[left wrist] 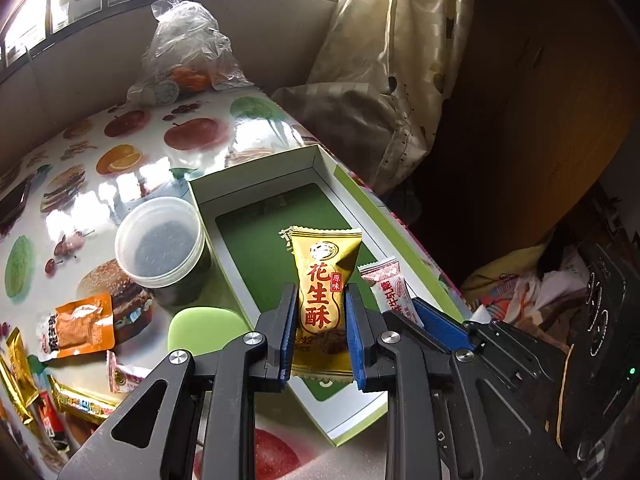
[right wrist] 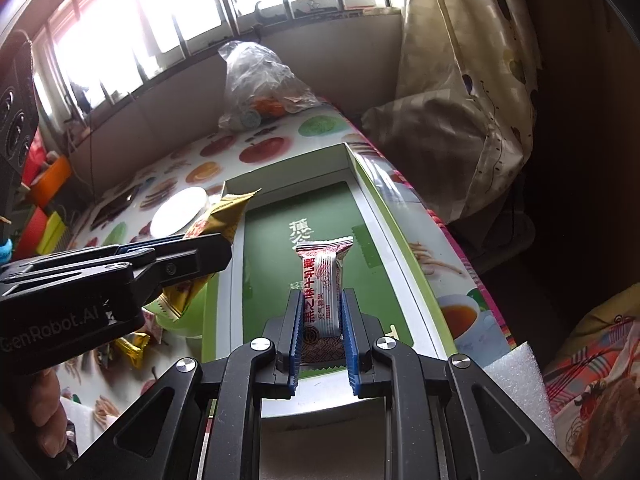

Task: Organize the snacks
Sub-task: 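Lower both snacks into the green box and open both tools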

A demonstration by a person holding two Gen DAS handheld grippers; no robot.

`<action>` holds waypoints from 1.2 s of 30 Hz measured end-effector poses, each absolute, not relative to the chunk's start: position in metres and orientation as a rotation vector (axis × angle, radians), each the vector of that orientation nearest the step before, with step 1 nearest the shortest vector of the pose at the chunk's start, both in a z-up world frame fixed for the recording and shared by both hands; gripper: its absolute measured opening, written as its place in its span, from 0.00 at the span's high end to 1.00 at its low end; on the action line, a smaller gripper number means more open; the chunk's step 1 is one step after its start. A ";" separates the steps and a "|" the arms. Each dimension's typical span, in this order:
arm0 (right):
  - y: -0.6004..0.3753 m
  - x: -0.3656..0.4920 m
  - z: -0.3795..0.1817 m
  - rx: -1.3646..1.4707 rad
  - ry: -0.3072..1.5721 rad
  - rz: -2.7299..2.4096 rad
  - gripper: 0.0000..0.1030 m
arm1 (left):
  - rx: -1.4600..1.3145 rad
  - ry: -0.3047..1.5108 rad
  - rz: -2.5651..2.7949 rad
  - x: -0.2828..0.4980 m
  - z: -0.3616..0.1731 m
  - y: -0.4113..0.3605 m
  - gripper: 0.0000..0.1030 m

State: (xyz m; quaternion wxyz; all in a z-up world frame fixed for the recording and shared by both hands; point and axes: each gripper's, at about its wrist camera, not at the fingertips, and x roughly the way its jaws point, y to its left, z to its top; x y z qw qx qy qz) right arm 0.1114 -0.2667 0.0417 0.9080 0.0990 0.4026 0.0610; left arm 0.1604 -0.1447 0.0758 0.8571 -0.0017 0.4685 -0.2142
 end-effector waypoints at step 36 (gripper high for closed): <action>-0.280 0.124 0.016 0.132 0.866 0.063 0.76 | 0.066 1.073 -0.427 0.193 0.041 -0.184 0.71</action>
